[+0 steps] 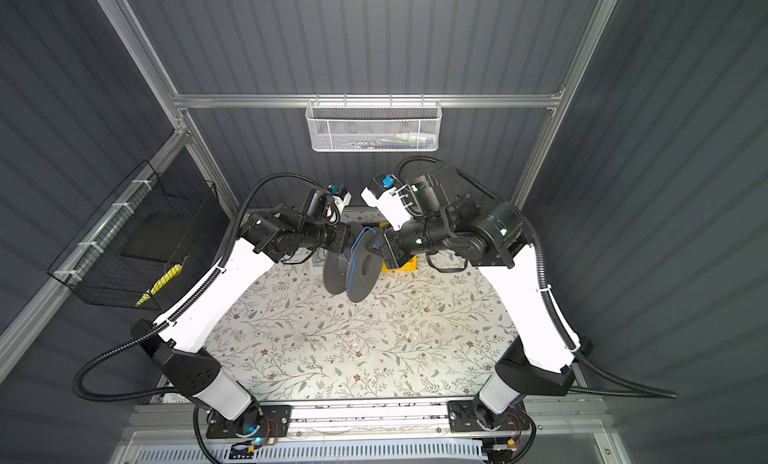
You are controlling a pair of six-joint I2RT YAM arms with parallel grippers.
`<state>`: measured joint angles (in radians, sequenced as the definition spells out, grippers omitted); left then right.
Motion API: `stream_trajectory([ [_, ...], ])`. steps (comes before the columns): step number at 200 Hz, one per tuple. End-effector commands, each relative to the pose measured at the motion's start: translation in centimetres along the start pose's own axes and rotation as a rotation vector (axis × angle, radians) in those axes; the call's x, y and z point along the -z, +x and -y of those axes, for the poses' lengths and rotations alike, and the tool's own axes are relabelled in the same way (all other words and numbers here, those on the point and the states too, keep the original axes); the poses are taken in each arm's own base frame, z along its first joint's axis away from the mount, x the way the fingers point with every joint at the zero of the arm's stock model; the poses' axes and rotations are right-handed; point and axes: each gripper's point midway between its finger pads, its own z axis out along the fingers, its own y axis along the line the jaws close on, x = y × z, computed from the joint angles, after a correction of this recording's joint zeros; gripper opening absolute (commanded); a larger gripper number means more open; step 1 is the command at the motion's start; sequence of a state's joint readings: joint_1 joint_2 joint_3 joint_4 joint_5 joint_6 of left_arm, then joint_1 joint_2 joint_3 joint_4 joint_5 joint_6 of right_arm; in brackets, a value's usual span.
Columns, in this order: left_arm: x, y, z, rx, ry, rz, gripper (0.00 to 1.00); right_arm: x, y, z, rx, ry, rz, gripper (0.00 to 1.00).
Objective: Wrap the cables
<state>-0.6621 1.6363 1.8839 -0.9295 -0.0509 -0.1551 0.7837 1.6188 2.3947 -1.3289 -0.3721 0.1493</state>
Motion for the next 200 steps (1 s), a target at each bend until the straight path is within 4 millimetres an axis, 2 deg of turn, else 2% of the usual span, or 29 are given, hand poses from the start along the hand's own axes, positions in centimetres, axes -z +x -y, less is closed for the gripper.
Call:
stream_trajectory([
  [1, -0.5, 0.9, 0.2, -0.075, 0.011, -0.070, 0.00, 3.4, -3.7, -3.1, 0.091, -0.116, 0.199, 0.00],
  [26, -2.1, 2.9, 1.3, -0.116, 0.045, -0.175, 0.00, 4.0, -6.1, -1.7, 0.044, -0.126, 0.281, 0.00],
  [67, -2.0, 3.3, 1.2, -0.117, 0.031, -0.191, 0.00, 4.5, -9.5, -2.0, 0.018, -0.252, 0.408, 0.00],
  [86, -1.7, 3.6, 1.1, -0.119, 0.025, -0.193, 0.00, 3.9, -9.8, -0.1, 0.003, -0.197, 0.414, 0.00],
  [105, -0.8, 3.5, 1.1, -0.121, 0.031, -0.158, 0.00, 2.9, -9.5, 3.4, -0.043, -0.102, 0.411, 0.00],
  [121, -0.5, 3.9, 1.5, -0.117, 0.052, -0.170, 0.00, 2.4, -9.3, 5.2, -0.110, -0.141, 0.437, 0.00],
  [141, -1.1, 4.2, 1.1, -0.085, 0.023, -0.208, 0.00, 1.9, -10.0, 3.5, -0.121, -0.288, 0.477, 0.00],
  [167, -2.0, 3.6, 1.2, -0.036, 0.017, -0.227, 0.00, 0.8, -9.8, 0.7, -0.103, -0.374, 0.437, 0.00],
  [182, -2.7, 3.5, 0.8, -0.029, -0.012, -0.245, 0.00, 1.0, -10.5, -1.7, -0.084, -0.476, 0.451, 0.00],
  [200, -3.5, 3.9, 0.7, -0.028, -0.021, -0.269, 0.00, 1.8, -11.6, -3.2, -0.121, -0.598, 0.478, 0.00],
])
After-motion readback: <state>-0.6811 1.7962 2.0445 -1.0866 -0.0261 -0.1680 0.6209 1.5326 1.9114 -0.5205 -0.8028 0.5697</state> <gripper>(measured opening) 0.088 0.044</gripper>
